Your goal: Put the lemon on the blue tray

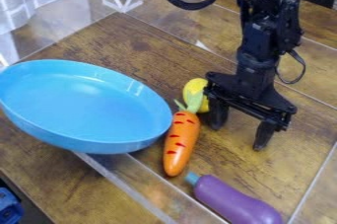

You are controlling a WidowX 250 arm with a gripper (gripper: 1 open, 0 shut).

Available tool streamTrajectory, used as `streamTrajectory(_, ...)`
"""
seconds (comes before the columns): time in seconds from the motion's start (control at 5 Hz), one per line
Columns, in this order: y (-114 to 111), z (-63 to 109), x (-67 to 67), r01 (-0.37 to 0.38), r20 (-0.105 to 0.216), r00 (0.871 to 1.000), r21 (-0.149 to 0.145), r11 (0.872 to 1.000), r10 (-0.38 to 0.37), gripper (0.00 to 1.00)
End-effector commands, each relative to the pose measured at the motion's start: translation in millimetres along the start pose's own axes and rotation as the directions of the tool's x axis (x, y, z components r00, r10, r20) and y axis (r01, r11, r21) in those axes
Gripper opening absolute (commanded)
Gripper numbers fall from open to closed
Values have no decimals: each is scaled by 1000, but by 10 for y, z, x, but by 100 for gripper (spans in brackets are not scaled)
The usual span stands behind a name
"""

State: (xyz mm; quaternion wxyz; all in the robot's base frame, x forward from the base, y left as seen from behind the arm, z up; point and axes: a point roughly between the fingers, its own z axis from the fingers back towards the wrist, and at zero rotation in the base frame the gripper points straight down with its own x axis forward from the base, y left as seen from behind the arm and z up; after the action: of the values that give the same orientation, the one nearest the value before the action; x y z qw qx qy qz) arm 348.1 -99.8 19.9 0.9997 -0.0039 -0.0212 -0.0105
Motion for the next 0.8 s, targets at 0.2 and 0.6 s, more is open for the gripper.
streamTrajectory(0.2,-108,48,93,-174,46,984,-6,985,174,100)
streamTrajectory(0.6,-284,88,119,-225,61,972,-9,974,225,100)
